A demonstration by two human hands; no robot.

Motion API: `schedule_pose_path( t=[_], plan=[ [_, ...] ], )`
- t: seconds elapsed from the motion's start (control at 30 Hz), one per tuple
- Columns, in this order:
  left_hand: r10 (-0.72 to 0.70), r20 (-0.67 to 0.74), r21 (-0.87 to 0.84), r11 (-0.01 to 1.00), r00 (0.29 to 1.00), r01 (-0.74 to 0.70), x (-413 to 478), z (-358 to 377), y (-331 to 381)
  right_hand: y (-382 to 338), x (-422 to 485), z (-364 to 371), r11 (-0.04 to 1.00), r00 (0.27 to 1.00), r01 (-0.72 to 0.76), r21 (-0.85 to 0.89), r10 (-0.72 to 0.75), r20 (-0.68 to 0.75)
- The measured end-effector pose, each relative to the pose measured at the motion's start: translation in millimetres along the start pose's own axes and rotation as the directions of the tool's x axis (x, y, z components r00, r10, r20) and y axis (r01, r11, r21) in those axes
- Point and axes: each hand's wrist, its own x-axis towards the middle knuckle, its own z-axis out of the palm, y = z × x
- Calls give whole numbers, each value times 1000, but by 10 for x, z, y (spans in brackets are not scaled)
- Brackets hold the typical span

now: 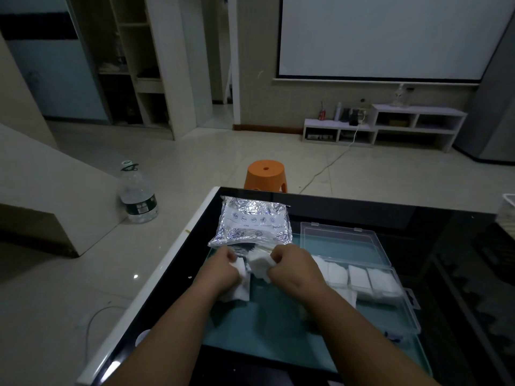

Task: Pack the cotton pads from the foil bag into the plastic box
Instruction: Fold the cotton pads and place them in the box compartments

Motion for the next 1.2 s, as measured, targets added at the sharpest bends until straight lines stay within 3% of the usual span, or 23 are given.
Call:
schedule_pose_path(
  t=[0.37, 0.5, 0.7, 0.77, 0.9, 0.97, 1.2],
  plan=[
    [52, -58, -489, 869, 997, -74, -187, -233, 264, 36, -45, -262, 882, 992, -87, 464, 120, -42],
    [64, 47, -567, 823, 997, -27, -211, -142, 351, 124, -116, -402, 779, 977, -167, 604, 214, -7],
    [96, 48, -683, 730, 994, -37, -310, 30, 581, 400, -229, -509, 658, 950, -273, 702, 298, 91],
    [112, 49, -720, 692, 993, -42, -321, 60, 627, 487, -207, -521, 560, 926, -329, 761, 347, 145],
    [173, 53, -716, 693, 984, -83, -348, 155, 740, 563, -188, -622, 152, 887, -375, 914, 346, 307],
    [201, 88, -679, 729, 976, -89, -367, 180, 789, 554, -187, -659, 73, 889, -379, 922, 304, 341],
    [292, 300, -628, 777, 908, -42, -389, 286, 836, 577, -245, -765, 207, 886, -447, 870, 238, 398]
  ],
)
